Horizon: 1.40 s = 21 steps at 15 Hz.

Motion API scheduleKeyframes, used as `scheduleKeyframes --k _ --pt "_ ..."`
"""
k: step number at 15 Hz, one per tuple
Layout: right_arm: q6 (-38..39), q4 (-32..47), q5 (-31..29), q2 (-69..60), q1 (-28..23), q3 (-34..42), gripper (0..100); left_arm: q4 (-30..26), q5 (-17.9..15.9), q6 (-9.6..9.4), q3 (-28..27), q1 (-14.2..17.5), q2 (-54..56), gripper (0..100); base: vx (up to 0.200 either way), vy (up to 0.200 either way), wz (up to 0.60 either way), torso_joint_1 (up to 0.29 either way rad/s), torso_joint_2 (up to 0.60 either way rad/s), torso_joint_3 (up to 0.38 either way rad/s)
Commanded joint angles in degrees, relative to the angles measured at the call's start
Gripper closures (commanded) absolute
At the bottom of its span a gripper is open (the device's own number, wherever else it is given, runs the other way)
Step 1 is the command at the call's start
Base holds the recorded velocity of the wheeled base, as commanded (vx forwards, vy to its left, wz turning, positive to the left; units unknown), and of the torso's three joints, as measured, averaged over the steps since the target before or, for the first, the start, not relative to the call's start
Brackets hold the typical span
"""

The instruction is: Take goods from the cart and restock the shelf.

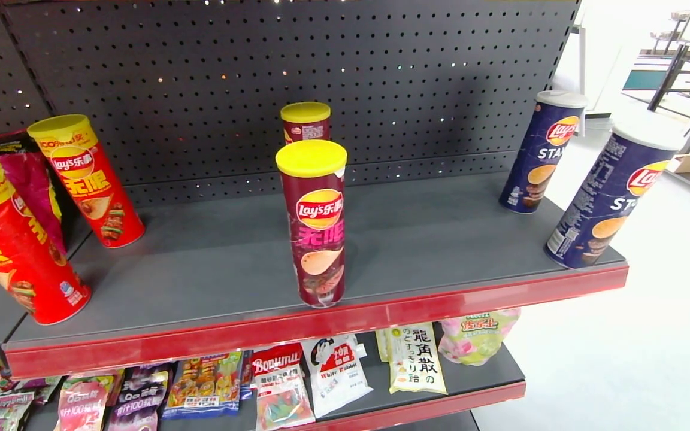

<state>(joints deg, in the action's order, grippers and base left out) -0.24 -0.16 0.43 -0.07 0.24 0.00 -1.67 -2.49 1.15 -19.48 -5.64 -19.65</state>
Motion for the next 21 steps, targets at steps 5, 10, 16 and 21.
scheduleKeyframes --k 5,10,16,21 --pt "-0.4 0.0 0.2 0.1 0.0 0.0 0 -5.2 5.9 -0.27 8.7 0.1 13.9 0 0.0 0.0 0.0 0.0 0.0 0.0" --pt "-0.5 0.0 0.2 0.1 0.0 0.0 0 -5.4 8.5 -1.59 9.1 0.1 13.9 0 0.0 0.0 0.0 0.0 0.0 0.0" --pt "-0.4 0.0 0.2 0.1 0.0 0.0 0 -5.4 9.1 -1.59 10.4 0.1 13.9 0 0.0 0.0 0.5 0.004 0.0 0.004" --pt "-0.2 0.0 0.2 0.1 0.0 0.0 0 2.6 8.6 -1.15 18.5 0.0 13.9 0 0.0 0.0 0.12 0.0 0.0 0.0"
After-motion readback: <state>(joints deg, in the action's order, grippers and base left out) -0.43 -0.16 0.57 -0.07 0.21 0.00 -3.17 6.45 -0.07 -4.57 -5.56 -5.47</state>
